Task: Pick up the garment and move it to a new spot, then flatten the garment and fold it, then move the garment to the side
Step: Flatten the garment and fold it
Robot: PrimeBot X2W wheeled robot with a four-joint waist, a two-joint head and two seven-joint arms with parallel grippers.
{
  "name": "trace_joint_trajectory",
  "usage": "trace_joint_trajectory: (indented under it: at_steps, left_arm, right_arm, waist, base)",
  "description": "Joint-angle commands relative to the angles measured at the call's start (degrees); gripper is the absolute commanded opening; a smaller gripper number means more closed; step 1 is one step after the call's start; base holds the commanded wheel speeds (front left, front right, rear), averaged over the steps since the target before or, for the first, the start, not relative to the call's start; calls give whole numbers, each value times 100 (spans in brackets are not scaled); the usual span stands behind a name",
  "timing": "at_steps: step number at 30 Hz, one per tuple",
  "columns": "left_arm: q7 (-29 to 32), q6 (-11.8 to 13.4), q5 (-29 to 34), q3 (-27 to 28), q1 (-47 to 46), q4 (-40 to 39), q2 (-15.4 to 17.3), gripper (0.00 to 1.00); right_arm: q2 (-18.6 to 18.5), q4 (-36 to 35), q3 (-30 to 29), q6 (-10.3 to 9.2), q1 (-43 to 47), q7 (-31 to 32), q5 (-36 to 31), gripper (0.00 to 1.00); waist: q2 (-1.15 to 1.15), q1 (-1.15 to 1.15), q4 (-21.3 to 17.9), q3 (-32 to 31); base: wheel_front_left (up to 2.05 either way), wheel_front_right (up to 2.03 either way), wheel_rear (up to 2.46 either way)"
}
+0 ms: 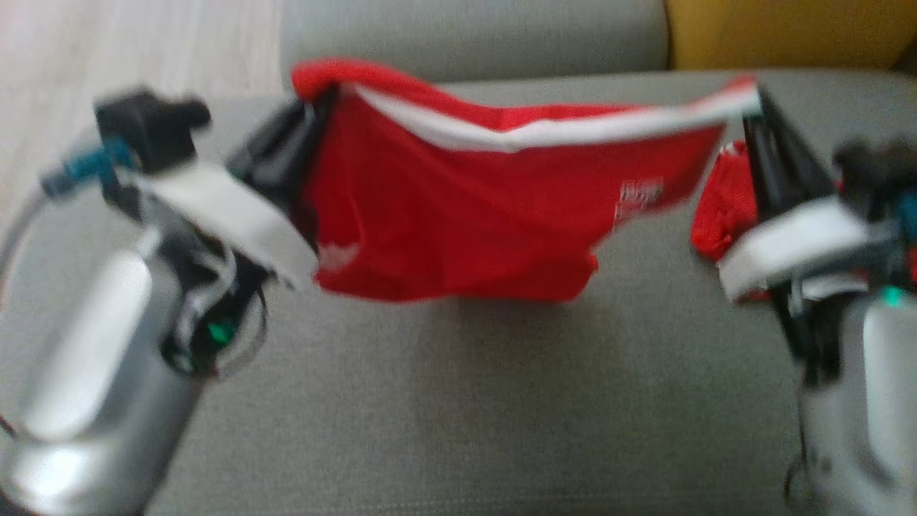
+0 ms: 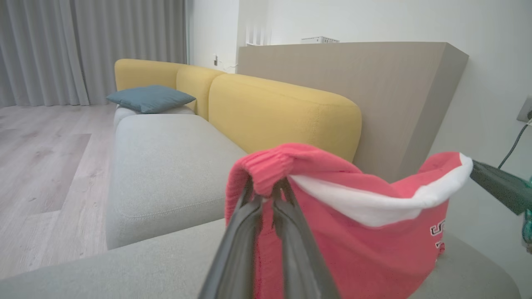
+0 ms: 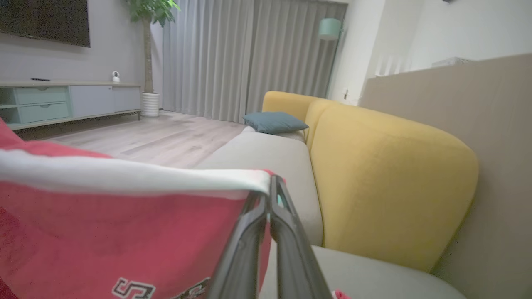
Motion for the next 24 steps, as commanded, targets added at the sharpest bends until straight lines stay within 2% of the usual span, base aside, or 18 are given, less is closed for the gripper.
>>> trace_joint_trajectory:
  at_steps: [1,5,6,7,13,16,19,24]
  left_arm:
    - [63,-54,-18,349,-603,-80,233,0]
    - [301,-302,-83,475,-1608,675,329,0]
    - [288,-436,-55,525,-2239,1238,311,0]
    - [247,-481,-61,573,-2578,1546,273,0]
    - [-642,-572,97,908,-4524,3197,-20,0]
    - [-1235,-641,175,966,-5104,3797,-176,0]
    - [-1678,-755,131,929,-5305,4283,-376,0]
    - [-2085,-884,84,539,-4938,4897,-636,0]
  right_arm:
    - [-92,-157,193,-5,-612,66,22,0]
    - [-225,513,449,-5,-1995,200,139,0]
    - [-255,1116,526,-5,-2842,115,180,0]
    - [-256,1458,519,-5,-3284,14,170,0]
    - [-3,3398,-139,-5,-5588,-1298,-439,0]
    - [135,4135,-557,-5,-6163,-1909,-723,0]
    - [183,4766,-955,-5,-6339,-2352,-817,0]
    - [190,5953,-889,-5,-6080,-2706,-376,0]
  waist:
    - [0,0,-68,357]
    - [0,0,-156,1038]
    - [0,0,-192,1352]
    - [0,0,-208,1490]
    - [0,0,-257,2152]
    - [0,0,-258,2326]
    - [0,0,-234,2446]
    - [0,0,-171,2571]
  base:
    - [0,0,0]
    - [0,0,0]
    - [0,0,0]
    - [0,0,0]
    - [0,0,0]
    - [0,0,0]
    - [0,0,0]
    - [0,0,0]
